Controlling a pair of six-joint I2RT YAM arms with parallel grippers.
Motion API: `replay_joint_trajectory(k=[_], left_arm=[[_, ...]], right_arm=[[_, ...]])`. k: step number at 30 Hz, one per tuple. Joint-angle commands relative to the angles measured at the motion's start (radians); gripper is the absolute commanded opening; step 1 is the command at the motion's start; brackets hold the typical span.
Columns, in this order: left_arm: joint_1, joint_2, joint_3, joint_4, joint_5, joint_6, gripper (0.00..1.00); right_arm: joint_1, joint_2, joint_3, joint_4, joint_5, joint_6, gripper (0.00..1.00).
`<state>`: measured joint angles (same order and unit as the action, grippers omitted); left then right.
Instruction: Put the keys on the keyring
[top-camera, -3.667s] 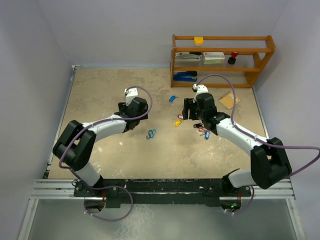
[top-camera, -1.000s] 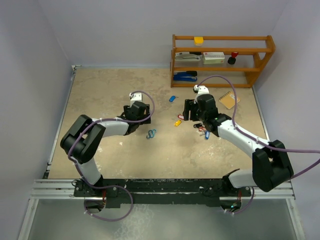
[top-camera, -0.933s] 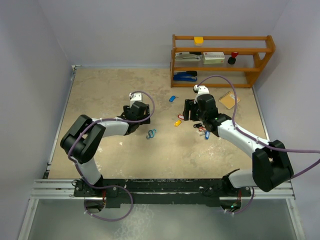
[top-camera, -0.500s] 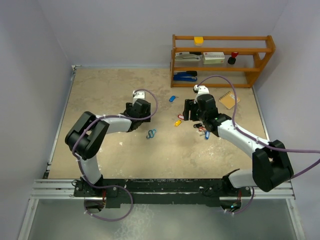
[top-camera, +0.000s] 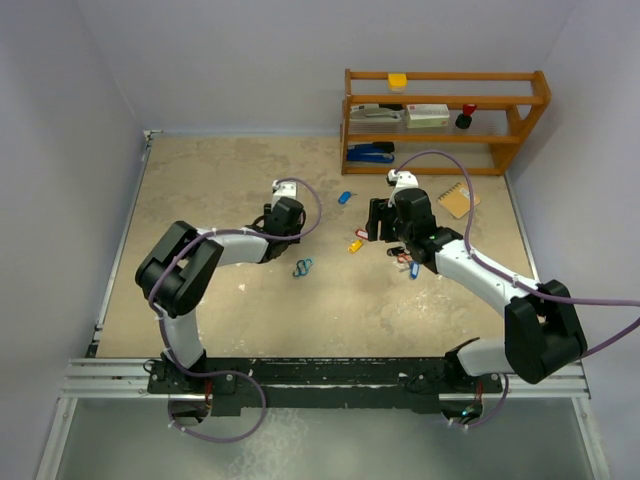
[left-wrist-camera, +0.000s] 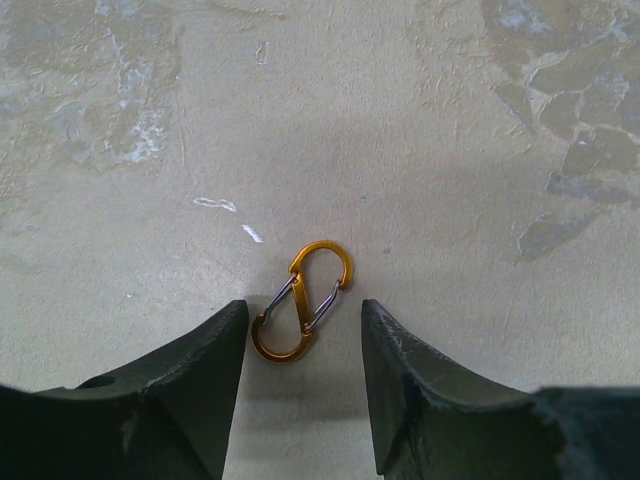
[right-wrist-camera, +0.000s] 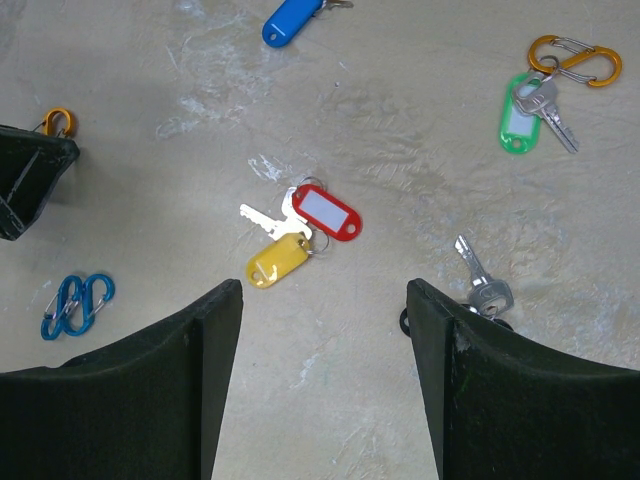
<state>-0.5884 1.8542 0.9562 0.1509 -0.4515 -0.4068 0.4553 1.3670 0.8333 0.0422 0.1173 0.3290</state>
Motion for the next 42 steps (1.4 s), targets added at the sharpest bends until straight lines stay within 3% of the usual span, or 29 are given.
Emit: replay_joint_trajectory(k=[1, 7, 15, 22, 42], left_arm=[[-0.009, 0.019, -0.012, -0.057, -0.008, 0.012, 0.45], [-0.011, 0.022, -0.016, -0.054, -0.011, 0.013, 0.38], [-0.011, 0.031, -0.010, -0.055, -0.017, 0.010, 0.38], [-0.011, 0.034, -0.001, -0.067, -0.031, 0.001, 0.45], [-0.011, 0.004, -0.008, -0.085, -0.050, -0.010, 0.52]], right_arm=[[0.003, -0.018, 0.009, 0.015, 0.019, -0.001, 0.70], [0.003, -0.017, 0.009, 0.017, 0.020, -0.001, 0.70], [0.003, -0.022, 0.009, 0.019, 0.019, -0.006, 0.70], [0.003, -0.021, 0.015, 0.007, 0.016, -0.010, 0.70], [0.003, -0.056, 0.003, -0.001, -0.002, 0.000, 0.70]])
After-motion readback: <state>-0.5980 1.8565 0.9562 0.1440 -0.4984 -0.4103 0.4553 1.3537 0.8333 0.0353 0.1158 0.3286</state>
